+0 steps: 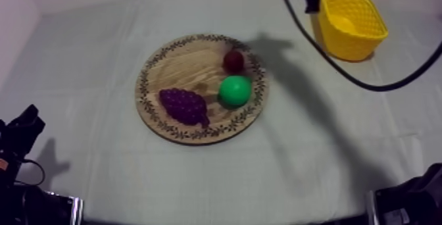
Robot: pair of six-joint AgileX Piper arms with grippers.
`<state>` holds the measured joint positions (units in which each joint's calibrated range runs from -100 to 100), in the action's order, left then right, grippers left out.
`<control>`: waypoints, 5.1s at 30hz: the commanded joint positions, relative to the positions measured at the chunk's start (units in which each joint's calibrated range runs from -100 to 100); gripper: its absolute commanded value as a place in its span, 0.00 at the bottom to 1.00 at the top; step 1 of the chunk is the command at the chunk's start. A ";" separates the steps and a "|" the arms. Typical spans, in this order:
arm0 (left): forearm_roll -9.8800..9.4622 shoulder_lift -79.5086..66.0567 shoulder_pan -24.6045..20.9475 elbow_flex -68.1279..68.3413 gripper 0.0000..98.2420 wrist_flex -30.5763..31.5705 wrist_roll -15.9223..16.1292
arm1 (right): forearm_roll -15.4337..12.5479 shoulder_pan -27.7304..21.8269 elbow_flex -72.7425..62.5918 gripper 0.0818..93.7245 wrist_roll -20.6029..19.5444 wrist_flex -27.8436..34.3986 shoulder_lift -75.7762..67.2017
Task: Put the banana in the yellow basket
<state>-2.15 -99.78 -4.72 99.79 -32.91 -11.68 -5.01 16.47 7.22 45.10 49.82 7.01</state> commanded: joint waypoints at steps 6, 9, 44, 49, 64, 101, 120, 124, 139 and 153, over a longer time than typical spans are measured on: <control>-0.03 -0.05 -0.02 -0.01 0.00 0.00 -0.02 | -0.21 -7.42 1.51 0.28 0.68 -1.17 -1.31; -0.03 -0.05 -0.02 -0.01 0.00 0.00 -0.02 | -0.55 -9.84 1.24 0.29 1.17 -1.96 -0.09; -0.03 -0.05 -0.02 -0.01 0.00 0.00 -0.02 | -3.27 -19.97 -8.82 0.28 3.80 -5.27 20.88; -0.03 -0.05 -0.02 -0.01 0.00 0.00 -0.02 | -3.18 -20.12 -9.37 0.28 3.58 -5.96 23.96; -0.03 -0.05 -0.02 -0.01 0.00 0.00 -0.02 | -3.29 -20.67 -9.04 0.49 2.97 -8.92 26.84; -0.03 -0.05 -0.02 -0.01 0.00 0.00 -0.01 | -9.73 -21.73 66.11 0.01 -26.93 -33.83 -60.84; -0.03 -0.05 -0.02 -0.01 0.00 0.00 -0.01 | 0.89 -19.37 88.11 0.01 -40.48 -15.49 -98.43; -0.03 -0.05 -0.02 -0.01 0.00 0.00 0.00 | 2.52 -19.21 91.12 0.01 -42.38 -14.54 -101.60; -0.03 -0.05 -0.02 -0.01 0.00 0.00 -0.02 | 4.24 -20.67 92.66 0.01 -35.41 -12.42 -102.68; -0.03 -0.05 -0.02 -0.01 0.00 0.00 -0.02 | 4.26 -20.68 92.67 0.01 -33.01 -12.40 -102.69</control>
<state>-2.15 -99.78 -4.72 99.79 -32.91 -11.68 -0.72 -4.19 99.86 12.18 37.40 -95.66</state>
